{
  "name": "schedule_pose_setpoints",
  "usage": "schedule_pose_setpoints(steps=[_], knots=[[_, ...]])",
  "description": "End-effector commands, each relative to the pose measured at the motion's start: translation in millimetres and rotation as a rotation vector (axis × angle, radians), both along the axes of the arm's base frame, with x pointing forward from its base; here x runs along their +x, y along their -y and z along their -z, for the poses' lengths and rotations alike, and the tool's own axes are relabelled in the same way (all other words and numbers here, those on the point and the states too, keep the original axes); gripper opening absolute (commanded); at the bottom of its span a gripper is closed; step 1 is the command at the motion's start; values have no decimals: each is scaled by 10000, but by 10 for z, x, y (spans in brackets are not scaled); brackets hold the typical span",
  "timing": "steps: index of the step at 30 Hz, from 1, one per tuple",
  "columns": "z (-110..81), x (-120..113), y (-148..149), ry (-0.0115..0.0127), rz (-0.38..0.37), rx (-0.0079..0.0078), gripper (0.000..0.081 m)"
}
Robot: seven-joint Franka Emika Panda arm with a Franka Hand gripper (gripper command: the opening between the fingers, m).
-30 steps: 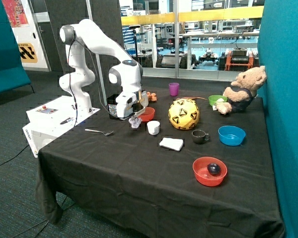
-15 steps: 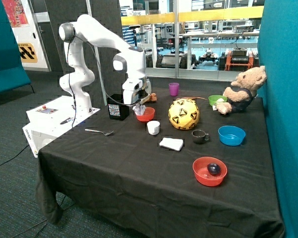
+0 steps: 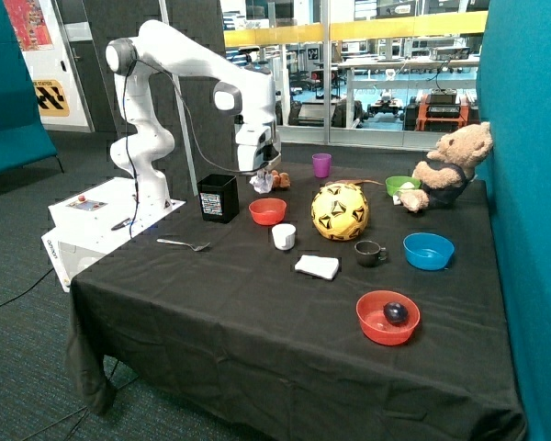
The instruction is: Throw away the rubbish paper
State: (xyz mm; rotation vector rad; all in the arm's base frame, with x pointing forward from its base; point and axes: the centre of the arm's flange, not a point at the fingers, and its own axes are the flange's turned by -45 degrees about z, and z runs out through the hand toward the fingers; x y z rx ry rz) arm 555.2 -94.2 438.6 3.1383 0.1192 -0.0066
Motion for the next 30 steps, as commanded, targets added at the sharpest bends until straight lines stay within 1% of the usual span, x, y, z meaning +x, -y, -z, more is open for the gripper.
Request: schedule_pose_setpoints(steps=[1, 6, 9, 13, 19, 24, 30], knots=[[-224, -146, -354, 41, -719, 13, 0], [-312, -247, -474, 41, -931, 13, 0], [-406, -344, -562, 41, -1091, 14, 0], [-470, -406, -612, 41, -1173, 14, 0], [-610, -584, -680, 41, -1299, 14, 0], [-647, -692, -704, 41, -1315, 14, 0], [-626, -904, -720, 41, -1261, 14, 0]])
